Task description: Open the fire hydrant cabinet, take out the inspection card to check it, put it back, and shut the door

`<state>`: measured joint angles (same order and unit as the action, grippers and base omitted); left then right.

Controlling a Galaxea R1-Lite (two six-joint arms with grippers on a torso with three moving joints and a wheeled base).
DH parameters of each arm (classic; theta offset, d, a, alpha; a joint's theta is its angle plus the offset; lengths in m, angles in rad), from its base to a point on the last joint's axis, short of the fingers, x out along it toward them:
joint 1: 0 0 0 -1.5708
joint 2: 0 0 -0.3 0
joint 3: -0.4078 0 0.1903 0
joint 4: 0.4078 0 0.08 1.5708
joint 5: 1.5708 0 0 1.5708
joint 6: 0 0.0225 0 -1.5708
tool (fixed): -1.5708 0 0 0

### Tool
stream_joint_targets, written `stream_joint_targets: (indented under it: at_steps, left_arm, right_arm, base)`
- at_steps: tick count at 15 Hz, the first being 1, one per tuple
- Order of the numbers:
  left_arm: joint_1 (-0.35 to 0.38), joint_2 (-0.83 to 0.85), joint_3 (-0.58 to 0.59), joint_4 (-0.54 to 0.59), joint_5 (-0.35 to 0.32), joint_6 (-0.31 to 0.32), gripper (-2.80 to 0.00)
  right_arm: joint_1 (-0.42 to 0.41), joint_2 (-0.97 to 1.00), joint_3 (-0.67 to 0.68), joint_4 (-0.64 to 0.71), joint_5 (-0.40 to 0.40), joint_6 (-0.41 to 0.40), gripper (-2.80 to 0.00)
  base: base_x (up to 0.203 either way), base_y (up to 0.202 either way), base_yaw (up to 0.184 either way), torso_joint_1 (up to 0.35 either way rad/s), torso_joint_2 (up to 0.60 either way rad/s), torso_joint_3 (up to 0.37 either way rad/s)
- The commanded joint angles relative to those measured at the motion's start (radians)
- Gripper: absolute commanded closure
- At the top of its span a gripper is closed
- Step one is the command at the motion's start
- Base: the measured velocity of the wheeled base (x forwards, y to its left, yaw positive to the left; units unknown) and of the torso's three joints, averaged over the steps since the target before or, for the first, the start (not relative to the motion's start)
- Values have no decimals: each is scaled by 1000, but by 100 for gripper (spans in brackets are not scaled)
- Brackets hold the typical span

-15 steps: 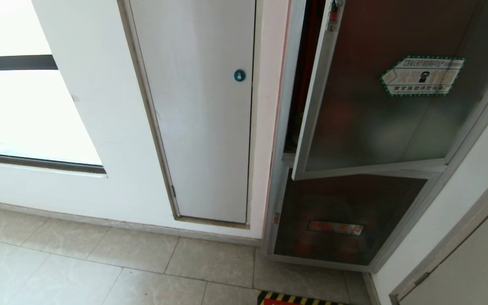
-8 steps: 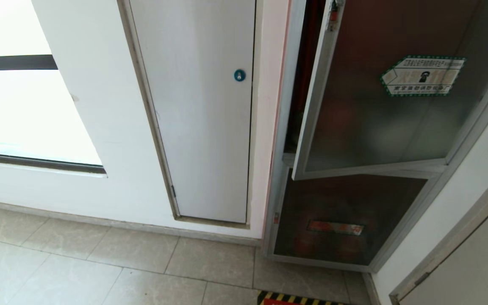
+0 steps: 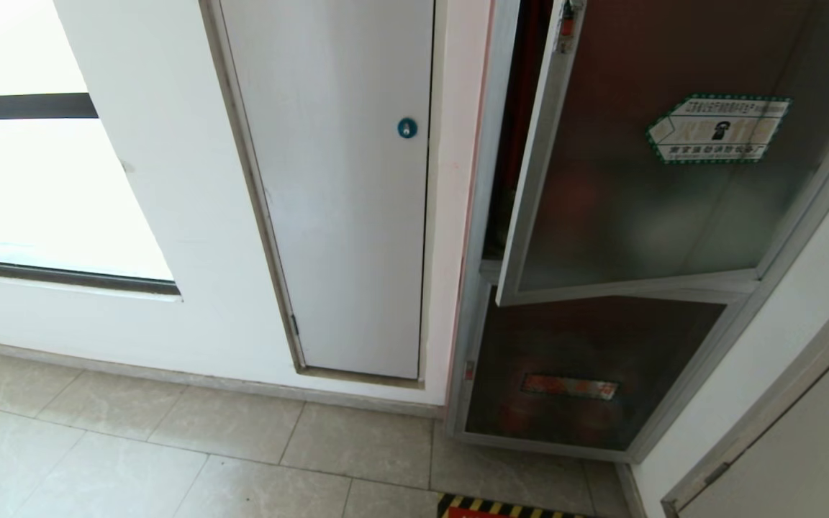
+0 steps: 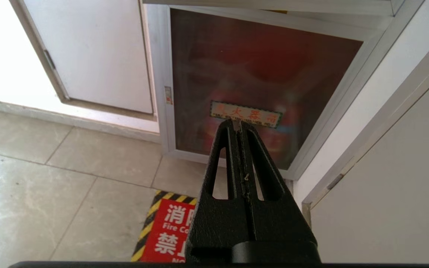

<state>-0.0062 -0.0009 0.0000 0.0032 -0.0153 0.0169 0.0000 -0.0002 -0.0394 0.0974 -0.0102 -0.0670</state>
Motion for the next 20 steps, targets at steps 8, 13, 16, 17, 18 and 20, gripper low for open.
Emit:
stream_joint_targets:
  at_steps: [8, 13, 16, 17, 18, 20]
  left_arm:
    - [0, 1, 0, 0, 0, 0, 0]
    - [0, 1, 0, 0, 0, 0, 0]
    - [0, 1, 0, 0, 0, 0, 0]
    - [0, 1, 0, 0, 0, 0, 0]
    - [0, 1, 0, 0, 0, 0, 0]
    - [0, 1, 0, 0, 0, 0, 0]
  right_arm:
    - [0, -1, -1, 5, 1, 41, 0]
    - [0, -1, -1, 5, -1, 41, 0]
    - [0, -1, -1, 5, 1, 41, 0]
    - [0, -1, -1, 5, -1, 41, 0]
    - [0, -1, -1, 5, -1, 41, 0]
    - [0, -1, -1, 5, 0, 41, 0]
  base:
    - [0, 0, 0, 0, 0, 0]
    - [0, 0, 0, 0, 0, 0]
    - [0, 0, 0, 0, 0, 0]
    - [0, 0, 0, 0, 0, 0]
    - [0, 0, 0, 0, 0, 0]
    - [0, 0, 0, 0, 0, 0]
